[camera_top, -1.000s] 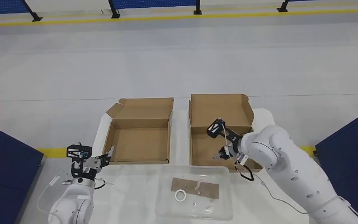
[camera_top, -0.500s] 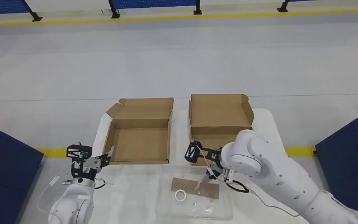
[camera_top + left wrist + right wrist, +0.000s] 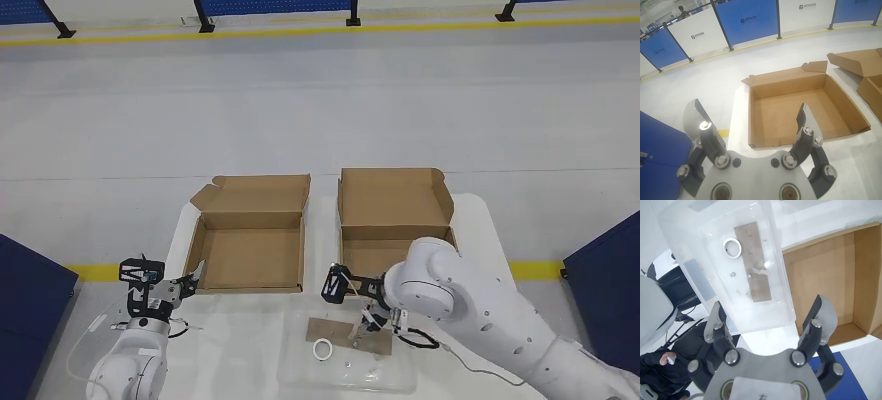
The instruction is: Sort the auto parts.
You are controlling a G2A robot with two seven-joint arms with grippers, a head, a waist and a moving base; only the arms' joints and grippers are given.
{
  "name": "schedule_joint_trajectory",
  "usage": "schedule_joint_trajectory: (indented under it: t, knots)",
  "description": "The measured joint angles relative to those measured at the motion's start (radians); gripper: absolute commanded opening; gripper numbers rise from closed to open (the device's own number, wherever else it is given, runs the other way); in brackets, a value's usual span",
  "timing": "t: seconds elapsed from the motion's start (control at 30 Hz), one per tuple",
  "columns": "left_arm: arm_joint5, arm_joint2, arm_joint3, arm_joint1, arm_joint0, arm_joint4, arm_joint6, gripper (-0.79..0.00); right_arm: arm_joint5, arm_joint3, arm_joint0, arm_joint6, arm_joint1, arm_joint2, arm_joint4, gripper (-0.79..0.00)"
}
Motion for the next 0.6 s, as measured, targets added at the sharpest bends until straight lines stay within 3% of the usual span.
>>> schedule_joint_trajectory:
  t: [0.2, 0.6]
  knots:
    - [0.000, 0.000, 0.000, 0.000, 0.000, 0.000, 0.000, 0.000, -0.017, -0.014, 0.008, 0.011, -0.013, -0.090, -0.018, 0.000]
    - [0.000, 0.000, 0.000, 0.000, 0.000, 0.000, 0.000, 0.000, -0.001, 0.088, 0.096, 0.026, -0.053, -0.249, 0.029, 0.000]
